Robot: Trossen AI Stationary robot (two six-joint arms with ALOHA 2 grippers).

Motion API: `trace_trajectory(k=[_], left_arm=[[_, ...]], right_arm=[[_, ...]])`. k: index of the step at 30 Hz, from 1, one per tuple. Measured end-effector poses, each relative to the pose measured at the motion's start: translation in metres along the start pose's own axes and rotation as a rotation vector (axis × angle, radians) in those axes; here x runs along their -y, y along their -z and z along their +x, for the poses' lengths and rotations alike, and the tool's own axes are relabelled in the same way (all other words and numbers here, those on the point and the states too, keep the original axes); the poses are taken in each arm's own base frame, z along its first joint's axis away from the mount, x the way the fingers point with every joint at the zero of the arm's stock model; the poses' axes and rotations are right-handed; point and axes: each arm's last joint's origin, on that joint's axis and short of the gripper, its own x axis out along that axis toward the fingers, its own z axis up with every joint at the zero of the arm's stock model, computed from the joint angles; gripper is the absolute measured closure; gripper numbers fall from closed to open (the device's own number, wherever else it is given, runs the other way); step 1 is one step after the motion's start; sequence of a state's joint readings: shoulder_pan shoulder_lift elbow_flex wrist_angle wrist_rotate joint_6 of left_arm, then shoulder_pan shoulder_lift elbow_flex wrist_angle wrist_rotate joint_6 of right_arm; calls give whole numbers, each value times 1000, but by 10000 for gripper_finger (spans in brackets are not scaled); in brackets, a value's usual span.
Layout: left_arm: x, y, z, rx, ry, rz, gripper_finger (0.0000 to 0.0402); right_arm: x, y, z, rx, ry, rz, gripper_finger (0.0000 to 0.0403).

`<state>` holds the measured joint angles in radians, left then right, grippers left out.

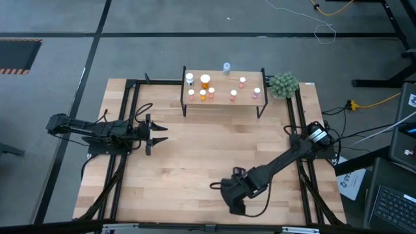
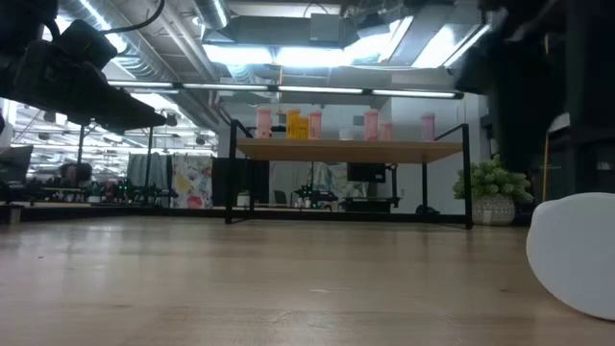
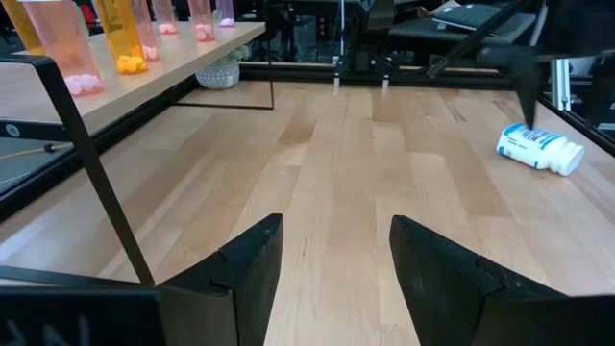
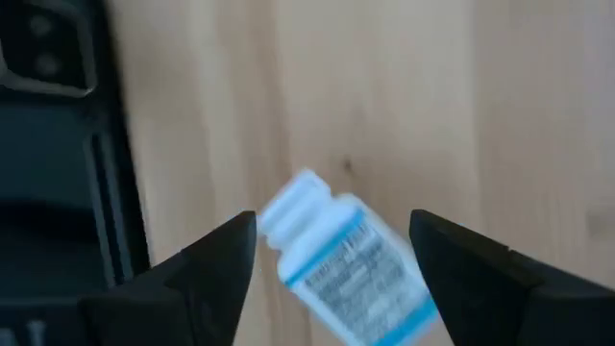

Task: Pick and place medicine bottles onto shelf by color
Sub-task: Put the big white pill bottle on the shelf

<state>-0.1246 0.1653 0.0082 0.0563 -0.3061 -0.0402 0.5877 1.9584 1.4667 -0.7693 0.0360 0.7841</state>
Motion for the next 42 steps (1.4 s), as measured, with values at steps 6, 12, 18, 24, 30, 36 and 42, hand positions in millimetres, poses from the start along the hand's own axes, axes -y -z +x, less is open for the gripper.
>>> trace_trajectory(k=[6, 12, 18, 24, 30, 36, 42], left_arm=[[0, 0, 0, 0, 0, 0, 212], [0, 0, 0, 0, 0, 0, 212], [0, 0, 0, 0, 0, 0, 212], [0, 0, 0, 0, 0, -1, 212], [0, 0, 0, 0, 0, 0, 212], [0, 0, 0, 0, 0, 0, 212], [0, 0, 0, 0, 0, 0, 212]], right_arm=[[-10, -2, 19, 38, -41, -421, 126], [-12, 1, 24, 20, -52, -598, 126], [-12, 1, 26, 18, -49, -602, 126], [-11, 3, 40, -17, -49, -654, 126], [-10, 5, 54, -52, -44, -659, 126], [-10, 5, 54, -52, -44, -649, 126], [-11, 4, 52, -49, -45, -621, 146]])
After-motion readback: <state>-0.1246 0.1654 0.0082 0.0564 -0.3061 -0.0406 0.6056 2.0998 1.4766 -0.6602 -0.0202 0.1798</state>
